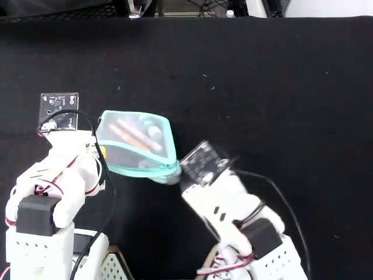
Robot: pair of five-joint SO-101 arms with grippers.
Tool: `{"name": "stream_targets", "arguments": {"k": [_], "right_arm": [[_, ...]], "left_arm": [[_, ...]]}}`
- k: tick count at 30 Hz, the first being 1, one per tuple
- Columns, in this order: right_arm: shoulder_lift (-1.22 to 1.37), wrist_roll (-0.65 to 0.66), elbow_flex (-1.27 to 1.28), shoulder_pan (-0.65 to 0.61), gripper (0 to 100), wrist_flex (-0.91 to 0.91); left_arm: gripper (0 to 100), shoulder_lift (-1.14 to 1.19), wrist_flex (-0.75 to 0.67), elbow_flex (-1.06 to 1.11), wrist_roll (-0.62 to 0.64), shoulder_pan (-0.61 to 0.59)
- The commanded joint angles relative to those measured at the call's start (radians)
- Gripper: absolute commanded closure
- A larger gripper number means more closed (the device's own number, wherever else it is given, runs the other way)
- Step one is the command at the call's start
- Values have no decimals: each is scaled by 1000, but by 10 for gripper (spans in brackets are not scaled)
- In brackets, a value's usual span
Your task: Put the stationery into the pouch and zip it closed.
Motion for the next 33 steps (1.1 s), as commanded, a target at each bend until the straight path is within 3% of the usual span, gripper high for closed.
{"name": "stream_targets", "arguments": {"k": [1,15,24,33], "right_arm": [[30,-11,-35,118,676,-15],[30,-15,-33,123,676,-18],[31,-9,-25,-129,674,-23],[31,2,-33,-120,673,-12]], "left_arm": [[970,-5,-25,-4,-2,2],[970,-3,-31,-5,-2,2],[970,-3,-32,-4,-3,-2],[970,-3,-129,84,-51,-7]]}}
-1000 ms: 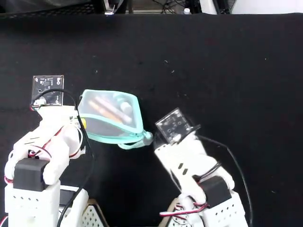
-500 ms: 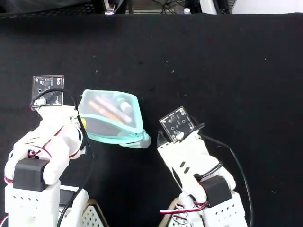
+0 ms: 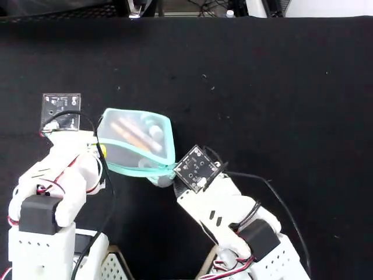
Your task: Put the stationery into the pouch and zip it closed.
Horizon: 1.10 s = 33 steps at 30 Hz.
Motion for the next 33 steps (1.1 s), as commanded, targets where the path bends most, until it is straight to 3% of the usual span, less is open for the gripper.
{"name": "stream_targets", "arguments": {"k": [1,6,10,13,19,25,28,33], "right_arm": [[31,14,-56,38,673,5],[31,-44,-171,189,672,80],[31,-64,-173,81,672,83],[31,-64,-170,2,672,81],[31,-61,-91,-25,672,32],[31,-63,-25,-166,671,-32],[31,-63,28,-160,671,-83],[31,-60,51,-20,671,-107]], "left_arm": [[970,3,-57,18,-17,-5],[970,3,-54,-18,-2,-5],[970,5,-54,-53,84,-5],[970,6,-61,-58,87,-5],[970,8,-63,-76,86,-5],[970,86,-61,-97,83,-5],[970,126,-61,-97,81,-5],[970,137,-61,-97,81,-5]]}}
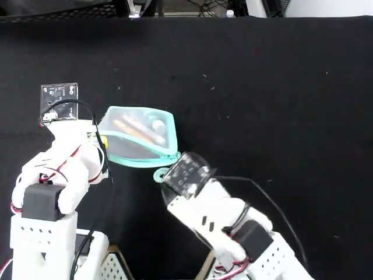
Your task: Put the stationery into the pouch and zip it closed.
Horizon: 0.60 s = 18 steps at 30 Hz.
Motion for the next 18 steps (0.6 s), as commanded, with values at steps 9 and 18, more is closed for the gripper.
{"name": "stream_targets", "arguments": {"k": [9,18], "right_arm": [[30,-8,-140,157,671,89],[30,-8,-8,169,671,-60]], "left_arm": [[970,12,-26,-42,5,-5],[970,9,-26,-39,5,-5]]}}
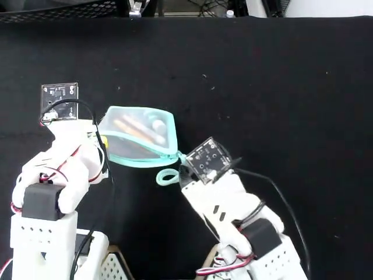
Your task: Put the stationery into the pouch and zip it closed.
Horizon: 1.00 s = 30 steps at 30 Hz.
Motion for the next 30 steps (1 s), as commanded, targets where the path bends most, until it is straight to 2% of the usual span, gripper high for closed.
{"name": "stream_targets", "arguments": {"k": [1,9,11,14,16,20,23,27,30], "right_arm": [[30,-8,39,-11,671,-92],[31,0,182,-6,695,-298],[31,9,194,-3,777,-330],[31,78,191,-3,985,-341],[31,101,191,-3,964,-334],[31,133,191,0,987,-330],[22,173,148,60,987,-272],[-71,178,-19,180,987,-14],[-171,184,-102,190,986,97]], "left_arm": [[970,3,-26,-39,5,-5],[970,3,-26,-39,5,-5],[970,3,-25,-38,5,-5],[970,3,-21,-38,3,-5],[970,3,-20,-38,3,-5],[970,3,-20,-38,-6,-5],[970,3,-20,-38,-35,-5],[970,2,-20,-42,-35,-5],[970,2,-26,-58,-37,-2]]}}
